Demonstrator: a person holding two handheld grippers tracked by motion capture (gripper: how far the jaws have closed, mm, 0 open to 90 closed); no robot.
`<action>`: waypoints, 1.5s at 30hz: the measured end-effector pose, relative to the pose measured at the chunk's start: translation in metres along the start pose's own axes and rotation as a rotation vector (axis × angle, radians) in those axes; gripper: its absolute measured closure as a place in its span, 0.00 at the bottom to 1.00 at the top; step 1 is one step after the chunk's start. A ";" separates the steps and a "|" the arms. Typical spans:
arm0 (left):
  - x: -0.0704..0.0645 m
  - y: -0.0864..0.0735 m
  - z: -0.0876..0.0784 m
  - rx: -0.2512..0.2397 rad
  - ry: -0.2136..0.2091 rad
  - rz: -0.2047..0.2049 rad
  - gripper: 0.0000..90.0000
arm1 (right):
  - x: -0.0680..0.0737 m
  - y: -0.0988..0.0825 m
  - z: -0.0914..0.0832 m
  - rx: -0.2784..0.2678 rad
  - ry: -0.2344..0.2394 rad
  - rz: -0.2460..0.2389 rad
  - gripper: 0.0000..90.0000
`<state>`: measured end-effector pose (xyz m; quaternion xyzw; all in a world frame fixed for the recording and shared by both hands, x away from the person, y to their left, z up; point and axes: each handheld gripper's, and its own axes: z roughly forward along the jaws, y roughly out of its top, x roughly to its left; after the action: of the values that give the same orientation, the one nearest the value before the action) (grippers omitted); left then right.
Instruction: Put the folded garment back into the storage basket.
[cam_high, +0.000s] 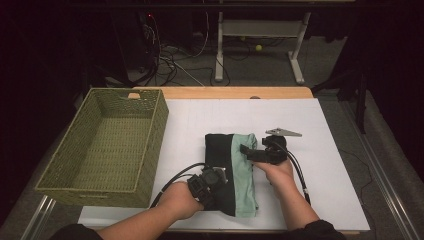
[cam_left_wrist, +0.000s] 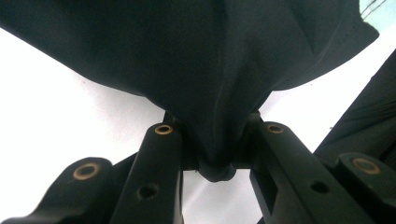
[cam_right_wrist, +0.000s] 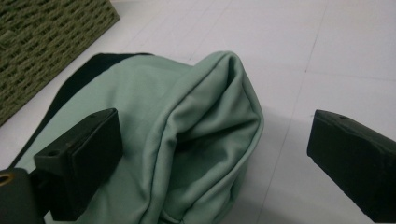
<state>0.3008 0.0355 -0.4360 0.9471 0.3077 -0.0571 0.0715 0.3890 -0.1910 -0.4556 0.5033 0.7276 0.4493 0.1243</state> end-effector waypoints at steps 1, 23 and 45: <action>0.000 0.000 0.000 0.001 -0.002 0.001 0.82 | -0.001 -0.001 0.001 0.010 0.009 0.009 0.03; 0.001 -0.002 0.001 -0.009 0.002 0.011 0.82 | 0.011 0.003 0.015 0.046 0.139 0.075 0.00; 0.002 -0.003 0.002 -0.019 -0.002 0.011 0.82 | 0.006 -0.007 0.034 0.143 0.348 0.147 0.37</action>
<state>0.3008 0.0390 -0.4385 0.9480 0.3029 -0.0548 0.0810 0.4031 -0.1682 -0.4788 0.4773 0.7296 0.4844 -0.0725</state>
